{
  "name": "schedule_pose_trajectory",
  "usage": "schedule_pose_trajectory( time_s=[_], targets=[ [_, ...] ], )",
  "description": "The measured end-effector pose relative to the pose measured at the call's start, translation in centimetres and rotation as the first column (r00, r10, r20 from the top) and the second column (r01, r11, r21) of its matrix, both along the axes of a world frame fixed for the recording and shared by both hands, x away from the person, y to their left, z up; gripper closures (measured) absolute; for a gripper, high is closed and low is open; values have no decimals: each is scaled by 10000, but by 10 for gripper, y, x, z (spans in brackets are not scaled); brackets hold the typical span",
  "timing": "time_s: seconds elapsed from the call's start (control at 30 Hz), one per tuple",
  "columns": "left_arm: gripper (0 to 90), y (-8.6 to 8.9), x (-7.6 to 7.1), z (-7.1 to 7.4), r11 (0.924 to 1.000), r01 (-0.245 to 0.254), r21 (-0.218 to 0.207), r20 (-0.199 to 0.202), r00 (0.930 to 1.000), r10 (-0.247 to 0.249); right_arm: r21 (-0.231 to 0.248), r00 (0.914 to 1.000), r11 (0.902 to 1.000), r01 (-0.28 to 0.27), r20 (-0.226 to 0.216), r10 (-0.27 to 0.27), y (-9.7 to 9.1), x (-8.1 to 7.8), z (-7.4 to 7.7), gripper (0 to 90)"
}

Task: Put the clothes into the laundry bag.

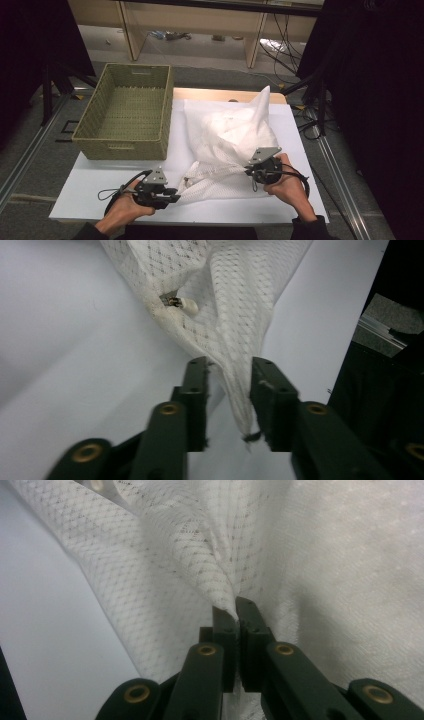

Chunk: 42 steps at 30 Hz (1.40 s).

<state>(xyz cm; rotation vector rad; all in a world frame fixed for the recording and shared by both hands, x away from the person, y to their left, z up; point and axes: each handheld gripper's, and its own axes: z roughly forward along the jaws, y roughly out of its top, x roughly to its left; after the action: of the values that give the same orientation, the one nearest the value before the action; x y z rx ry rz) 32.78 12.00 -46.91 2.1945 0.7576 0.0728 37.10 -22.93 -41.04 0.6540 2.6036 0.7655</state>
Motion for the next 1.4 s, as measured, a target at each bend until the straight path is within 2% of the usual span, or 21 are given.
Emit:
schedule_pose_trajectory(
  time_s=[0.07, 0.1, 0.13, 0.2, 0.23, 0.3, 0.4, 0.53, 0.57, 0.63, 0.7, 0.73, 0.8, 0.87, 0.93, 1.1, 1.13, 1.17, 1.23, 1.33, 1.4],
  targets=[
    [555, 1, 6, -1, 9991, -422, 26, 26, 9991, 422, -38, 9998, 10000, 27, -204, -27, 2, 2, -4, 887],
    [497, 0, 9, -3, 9961, -876, -142, -336, 9956, 871, -175, 9995, 9997, -143, -271, 138, 3, 3, -7, 885],
    [450, -2, 11, -6, 9928, -1196, -39, -516, 9915, 1192, -155, 9975, 9998, -156, -688, 145, 4, 3, -10, 879],
    [360, -7, 15, -14, 9868, -1617, -58, -961, 9824, 1604, -425, 9953, 9989, -210, -949, 169, 8, 5, -17, 866],
    [370, -9, 16, -16, 9867, -1619, 139, -1066, 9809, 1625, -532, 9951, 9982, -294, -960, 242, 10, 7, -21, 869],
    [452, -14, 16, -19, 9886, -1492, 206, -714, 9861, 1503, -720, 9929, 9962, -497, -1113, 415, 13, 11, -27, 883],
    [668, -15, 15, -19, 9956, -900, 274, -633, 9938, 916, -812, 9925, 9963, -287, -1204, 187, 15, 20, -33, 890],
    [867, -13, 13, -21, 9966, -802, 162, -505, 9954, 810, -1013, 9922, 9941, 395, -1141, -510, 14, 36, -42, 900],
    [874, -14, 13, -19, 9970, -750, 201, -389, 9964, 758, -998, 9919, 9933, 581, -1070, -688, 14, 41, -43, 900],
    [879, -17, 12, -15, 9981, -617, 79, -223, 9978, 619, -1258, 9949, 9881, 890, -355, -941, 13, 53, -45, 900],
    [882, -21, 9, -15, 9986, -529, 53, -136, 9985, 529, -1470, 9894, 9784, 1454, 183, -1443, 13, 62, -44, 900],
    [883, -22, 8, -14, 9989, -461, 88, -115, 9989, 462, -1499, 9856, 9752, 1631, 703, -1540, 13, 69, -43, 900],
    [882, -25, 8, -13, 9998, -200, 28, 39, 9998, 200, -1295, 9784, 9735, 1886, 1105, -1748, 15, 77, -40, 900],
    [883, -26, 8, -15, 9995, -318, -47, -92, 9995, 318, -1413, 9746, 9711, 1926, 1426, -1726, 22, 82, -40, 900],
    [881, -23, 8, -15, 9993, -373, -7, -124, 9992, 373, -1624, 9811, 9735, 1612, 1331, -1403, 27, 80, -40, 900],
    [879, -9, 9, -8, 9984, -557, -76, -112, 9984, 556, -500, 9945, 9933, 1046, 62, -1044, 13, 60, -24, 900],
    [880, -6, 8, -5, 9969, -729, -296, -151, 9973, 725, -451, 9989, 9979, 462, 117, -457, 10, 58, -22, 900],
    [879, -2, 8, -2, 9966, -749, -339, -54, 9972, 747, -191, 9973, 9971, 738, 52, -737, 7, 47, -18, 900],
    [878, 5, 9, 3, 9936, -979, -564, -7, 9952, 980, -244, 9988, 9988, 422, -229, -428, 2, 34, -13, 900],
    [871, 8, 8, -1, 9930, -955, -693, -323, 9951, 935, -177, 9987, 9998, -107, -496, 98, -1, 18, -13, 900],
    [869, 3, 6, -6, 9966, -750, -344, -382, 9966, 737, -141, 9991, 9999, -64, -410, 58, -3, 19, -17, 881]
  ],
)
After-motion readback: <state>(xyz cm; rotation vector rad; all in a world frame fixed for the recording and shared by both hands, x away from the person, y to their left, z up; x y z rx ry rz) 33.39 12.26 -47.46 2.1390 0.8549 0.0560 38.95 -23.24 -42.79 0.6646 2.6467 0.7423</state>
